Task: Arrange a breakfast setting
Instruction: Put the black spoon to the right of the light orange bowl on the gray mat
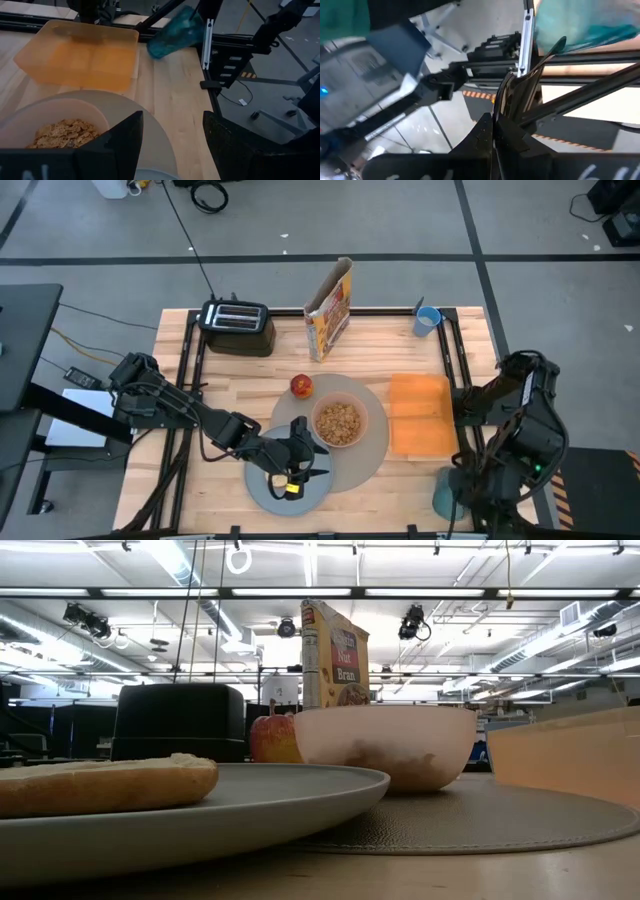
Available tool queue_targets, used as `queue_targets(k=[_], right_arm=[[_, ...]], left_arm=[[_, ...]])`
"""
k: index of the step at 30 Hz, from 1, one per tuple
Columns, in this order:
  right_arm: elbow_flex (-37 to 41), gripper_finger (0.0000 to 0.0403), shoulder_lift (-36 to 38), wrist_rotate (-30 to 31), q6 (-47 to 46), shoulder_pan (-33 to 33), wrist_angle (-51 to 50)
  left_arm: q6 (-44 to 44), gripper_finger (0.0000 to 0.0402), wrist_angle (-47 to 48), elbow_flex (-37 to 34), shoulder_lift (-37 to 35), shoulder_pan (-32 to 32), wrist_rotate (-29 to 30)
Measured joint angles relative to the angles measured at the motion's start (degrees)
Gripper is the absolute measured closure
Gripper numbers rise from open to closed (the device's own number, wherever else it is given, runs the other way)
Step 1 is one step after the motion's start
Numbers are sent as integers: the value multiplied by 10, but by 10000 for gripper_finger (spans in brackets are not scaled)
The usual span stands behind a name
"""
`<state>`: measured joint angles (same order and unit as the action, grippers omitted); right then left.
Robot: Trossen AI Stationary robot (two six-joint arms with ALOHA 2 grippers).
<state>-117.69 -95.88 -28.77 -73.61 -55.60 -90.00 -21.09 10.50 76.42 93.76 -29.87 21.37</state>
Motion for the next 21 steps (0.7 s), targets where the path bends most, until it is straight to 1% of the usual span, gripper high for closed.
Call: queue_targets(k=[3,6,8,12,16,19,21], right_arm=[[-5,390,2,24,-24,2,1],[-4,390,3,79,-41,2,-1],[-4,390,3,97,-43,4,0],[-3,390,3,113,-44,7,1],[-3,390,3,145,-47,10,0],[8,390,7,147,-56,11,0],[25,390,13,131,-66,11,-1]], left_arm=[[6,187,-1,0,0,0,0],[10,187,-7,0,0,0,0],[12,187,-12,0,0,0,0],[14,187,-11,0,0,0,0],[13,187,-11,0,0,0,0],[12,187,-11,0,0,0,-2],[12,187,-11,0,0,-3,-4]])
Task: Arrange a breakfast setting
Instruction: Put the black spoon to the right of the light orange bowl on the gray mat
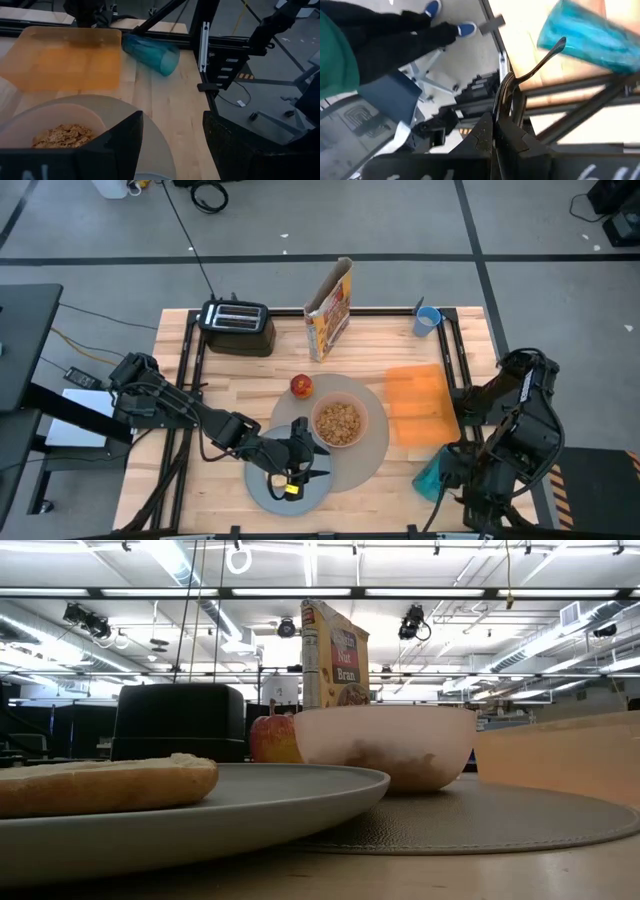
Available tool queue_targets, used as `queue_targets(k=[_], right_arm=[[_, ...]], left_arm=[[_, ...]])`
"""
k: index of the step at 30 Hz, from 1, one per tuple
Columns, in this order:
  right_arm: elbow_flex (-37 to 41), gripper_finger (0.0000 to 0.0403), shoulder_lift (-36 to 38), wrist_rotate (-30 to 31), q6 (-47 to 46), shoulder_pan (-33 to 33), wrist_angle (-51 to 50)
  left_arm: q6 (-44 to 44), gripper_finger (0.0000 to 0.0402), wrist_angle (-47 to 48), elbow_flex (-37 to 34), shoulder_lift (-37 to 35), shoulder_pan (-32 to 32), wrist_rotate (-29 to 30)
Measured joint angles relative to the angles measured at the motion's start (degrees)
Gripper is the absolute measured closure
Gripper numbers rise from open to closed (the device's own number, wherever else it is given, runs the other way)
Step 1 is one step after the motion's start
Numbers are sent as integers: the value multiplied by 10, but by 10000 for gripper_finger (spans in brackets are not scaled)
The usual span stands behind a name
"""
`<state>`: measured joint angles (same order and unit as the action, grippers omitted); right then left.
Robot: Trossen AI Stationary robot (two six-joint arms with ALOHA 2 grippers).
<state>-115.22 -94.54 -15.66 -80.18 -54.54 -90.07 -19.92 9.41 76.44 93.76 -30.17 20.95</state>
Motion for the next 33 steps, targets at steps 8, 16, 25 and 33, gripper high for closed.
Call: queue_targets(k=[8,16,25,33], right_arm=[[20,391,10,-18,7,5,0],[20,390,10,26,-120,61,6],[19,390,10,263,-270,98,113],[19,390,10,501,-387,119,147]], left_arm=[[-3,187,-20,0,0,-7,-1],[62,194,-111,1,14,-10,30],[186,219,-296,0,79,-13,132],[413,217,-411,0,80,-12,307]])
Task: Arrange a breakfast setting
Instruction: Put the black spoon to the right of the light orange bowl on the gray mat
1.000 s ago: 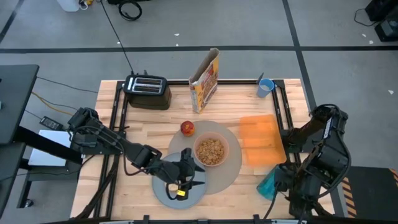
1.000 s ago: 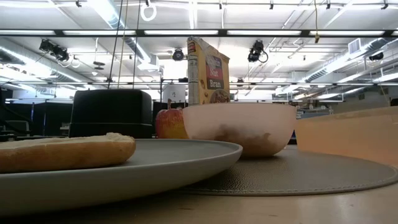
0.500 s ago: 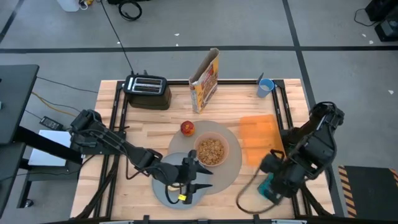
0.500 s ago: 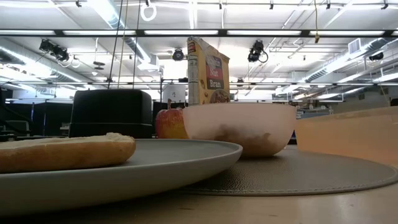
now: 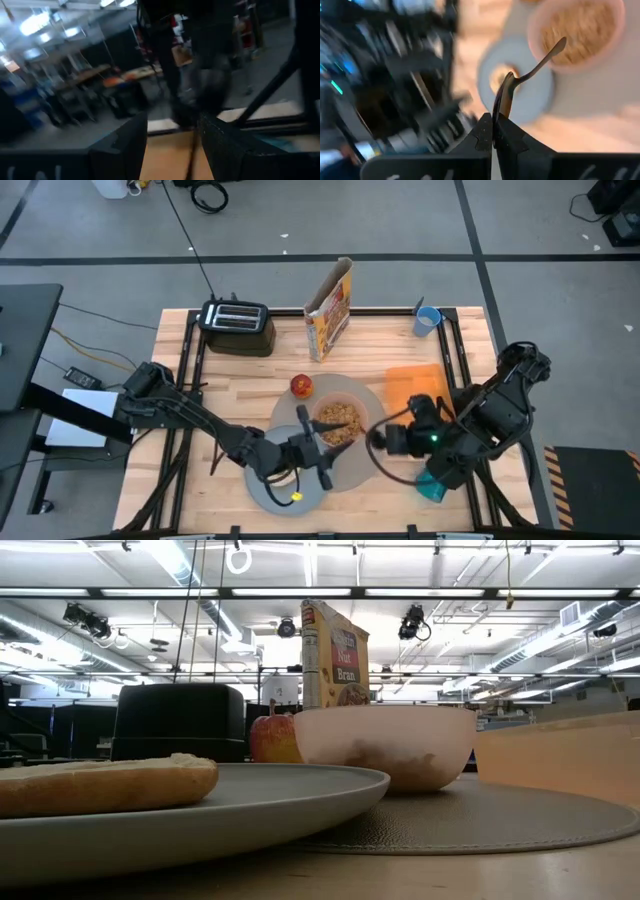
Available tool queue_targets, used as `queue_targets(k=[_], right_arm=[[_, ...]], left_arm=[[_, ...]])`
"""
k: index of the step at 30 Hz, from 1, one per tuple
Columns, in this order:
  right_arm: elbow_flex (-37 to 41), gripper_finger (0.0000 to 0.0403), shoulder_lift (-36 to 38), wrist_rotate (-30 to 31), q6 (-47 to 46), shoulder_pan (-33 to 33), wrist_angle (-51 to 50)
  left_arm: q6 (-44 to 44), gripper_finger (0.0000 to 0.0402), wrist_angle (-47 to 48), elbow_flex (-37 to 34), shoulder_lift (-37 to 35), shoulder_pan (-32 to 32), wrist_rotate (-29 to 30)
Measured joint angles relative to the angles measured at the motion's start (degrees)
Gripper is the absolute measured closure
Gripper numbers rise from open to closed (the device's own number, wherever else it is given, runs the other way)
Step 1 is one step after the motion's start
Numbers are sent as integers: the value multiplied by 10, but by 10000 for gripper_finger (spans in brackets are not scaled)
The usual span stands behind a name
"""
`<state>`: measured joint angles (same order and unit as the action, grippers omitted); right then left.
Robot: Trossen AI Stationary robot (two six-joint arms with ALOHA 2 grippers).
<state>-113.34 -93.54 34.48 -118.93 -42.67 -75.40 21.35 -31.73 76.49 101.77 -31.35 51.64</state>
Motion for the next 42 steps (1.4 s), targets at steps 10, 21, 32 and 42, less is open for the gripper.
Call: queue_targets(k=[10,21,32,42], right_arm=[[0,390,0,148,50,41,94],[0,390,0,192,159,65,193],[0,354,0,211,212,65,241],[0,193,37,246,558,64,243]], left_arm=[[327,217,-98,0,0,18,54],[465,251,-138,29,-1,38,100],[495,375,-142,64,-1,43,133],[408,393,-134,76,-20,21,172]])
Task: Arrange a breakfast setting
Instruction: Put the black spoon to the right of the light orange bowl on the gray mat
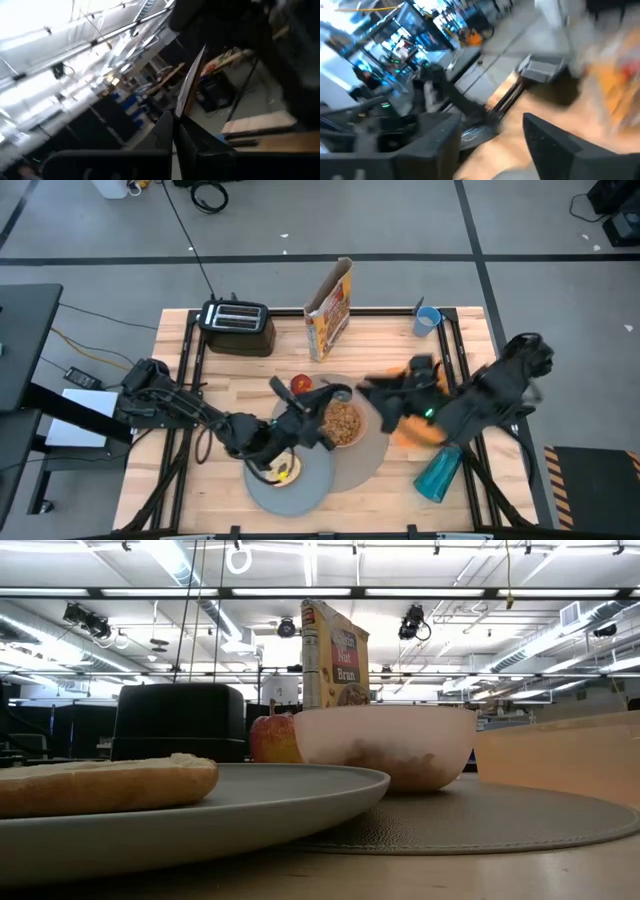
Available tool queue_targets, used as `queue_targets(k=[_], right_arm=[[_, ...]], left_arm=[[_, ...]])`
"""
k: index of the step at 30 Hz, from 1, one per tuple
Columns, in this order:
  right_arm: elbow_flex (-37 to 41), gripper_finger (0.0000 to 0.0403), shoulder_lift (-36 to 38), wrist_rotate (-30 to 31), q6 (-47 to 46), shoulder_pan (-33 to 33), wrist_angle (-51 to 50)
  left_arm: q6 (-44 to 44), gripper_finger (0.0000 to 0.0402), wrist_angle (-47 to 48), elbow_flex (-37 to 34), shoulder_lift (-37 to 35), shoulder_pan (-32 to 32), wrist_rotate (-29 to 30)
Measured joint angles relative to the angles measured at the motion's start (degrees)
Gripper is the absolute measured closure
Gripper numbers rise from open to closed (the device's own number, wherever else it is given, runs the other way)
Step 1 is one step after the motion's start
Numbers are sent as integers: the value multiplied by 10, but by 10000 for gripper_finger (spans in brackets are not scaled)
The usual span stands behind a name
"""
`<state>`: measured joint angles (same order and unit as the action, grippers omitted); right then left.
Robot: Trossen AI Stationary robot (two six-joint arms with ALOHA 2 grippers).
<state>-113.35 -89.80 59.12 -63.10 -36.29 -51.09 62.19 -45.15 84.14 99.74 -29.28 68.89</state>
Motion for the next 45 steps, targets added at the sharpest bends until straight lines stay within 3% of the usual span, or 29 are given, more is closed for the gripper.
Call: queue_targets(k=[4,7,12,16,19,25,34,45], right_arm=[[-2,160,22,15,155,-10,-1],[0,160,14,24,235,-17,-28],[4,178,-30,74,282,-13,-67],[22,197,-68,134,319,7,-46],[22,211,-88,184,373,24,-21],[22,243,-98,205,494,70,32],[22,299,-89,163,515,133,80],[22,386,-89,108,525,155,106]], left_arm=[[-91,393,1,0,-39,-7,6],[-220,393,3,0,-70,-3,7],[-412,393,48,0,-87,23,-19],[-549,393,100,0,-87,54,-83],[-630,393,140,0,-87,78,-92],[-680,393,138,0,-86,111,-91],[-706,387,138,0,-86,122,-68],[-708,386,136,0,-86,122,-51]])
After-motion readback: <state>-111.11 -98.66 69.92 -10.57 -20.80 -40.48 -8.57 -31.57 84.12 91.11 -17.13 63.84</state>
